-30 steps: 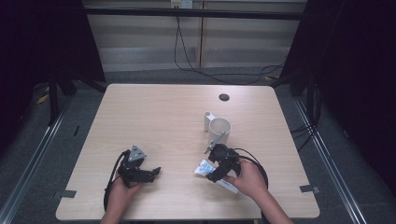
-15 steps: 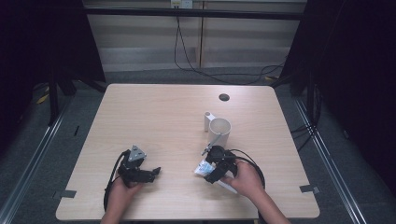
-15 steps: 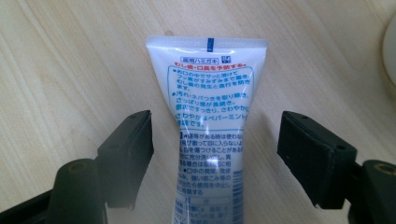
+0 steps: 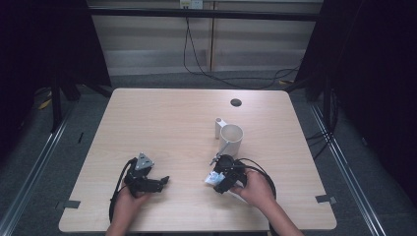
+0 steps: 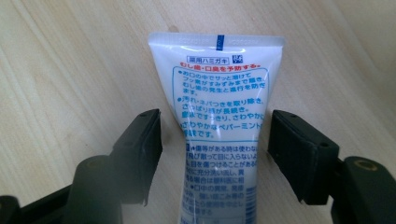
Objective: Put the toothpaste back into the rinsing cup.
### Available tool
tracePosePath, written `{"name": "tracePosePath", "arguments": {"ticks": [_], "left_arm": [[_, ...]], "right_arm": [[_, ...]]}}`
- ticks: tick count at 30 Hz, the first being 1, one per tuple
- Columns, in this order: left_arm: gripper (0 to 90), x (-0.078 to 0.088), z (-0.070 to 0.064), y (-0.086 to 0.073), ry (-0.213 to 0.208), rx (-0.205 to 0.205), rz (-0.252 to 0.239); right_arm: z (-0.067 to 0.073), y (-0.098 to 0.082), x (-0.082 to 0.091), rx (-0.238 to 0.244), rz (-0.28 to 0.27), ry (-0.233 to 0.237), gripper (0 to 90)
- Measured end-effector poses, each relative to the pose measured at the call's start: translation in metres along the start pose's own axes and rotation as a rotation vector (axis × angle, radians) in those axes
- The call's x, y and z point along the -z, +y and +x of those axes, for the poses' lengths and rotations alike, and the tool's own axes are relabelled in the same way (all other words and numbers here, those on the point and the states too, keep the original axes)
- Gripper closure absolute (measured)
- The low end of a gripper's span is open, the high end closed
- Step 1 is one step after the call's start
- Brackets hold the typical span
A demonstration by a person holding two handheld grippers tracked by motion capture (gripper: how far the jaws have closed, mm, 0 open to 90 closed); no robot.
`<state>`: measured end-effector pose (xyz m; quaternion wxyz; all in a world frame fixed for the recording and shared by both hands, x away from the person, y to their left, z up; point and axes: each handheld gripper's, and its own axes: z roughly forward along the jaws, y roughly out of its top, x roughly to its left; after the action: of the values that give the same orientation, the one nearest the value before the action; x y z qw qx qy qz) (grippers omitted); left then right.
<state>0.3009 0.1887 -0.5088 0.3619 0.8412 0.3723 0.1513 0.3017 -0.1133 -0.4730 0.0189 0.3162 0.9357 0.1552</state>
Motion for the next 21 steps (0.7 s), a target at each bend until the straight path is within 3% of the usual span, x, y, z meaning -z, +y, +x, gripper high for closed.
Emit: {"name": "tracePosePath", "arguments": {"ticks": [8,14,16,21], "left_arm": [[14.9,0.0000,0.0000,0.0000,0.001,0.000,0.000],[14.9,0.0000,0.0002,0.0000,0.001,-0.004,0.000],[14.9,0.0001,0.0002,0.0001,0.001,-0.004,0.001],[14.9,0.0000,0.0003,0.0001,0.001,-0.005,-0.001]], "right_arm": [[0.0003,0.0002,0.0004,-0.002,-0.014,-0.001,46.4],[0.0054,-0.0001,0.0002,0.021,-0.014,-0.036,50.8],[0.0058,-0.0005,0.0014,0.020,-0.012,-0.031,59.9],[0.0065,-0.0017,0.0041,0.021,-0.021,-0.031,63.8]]}}
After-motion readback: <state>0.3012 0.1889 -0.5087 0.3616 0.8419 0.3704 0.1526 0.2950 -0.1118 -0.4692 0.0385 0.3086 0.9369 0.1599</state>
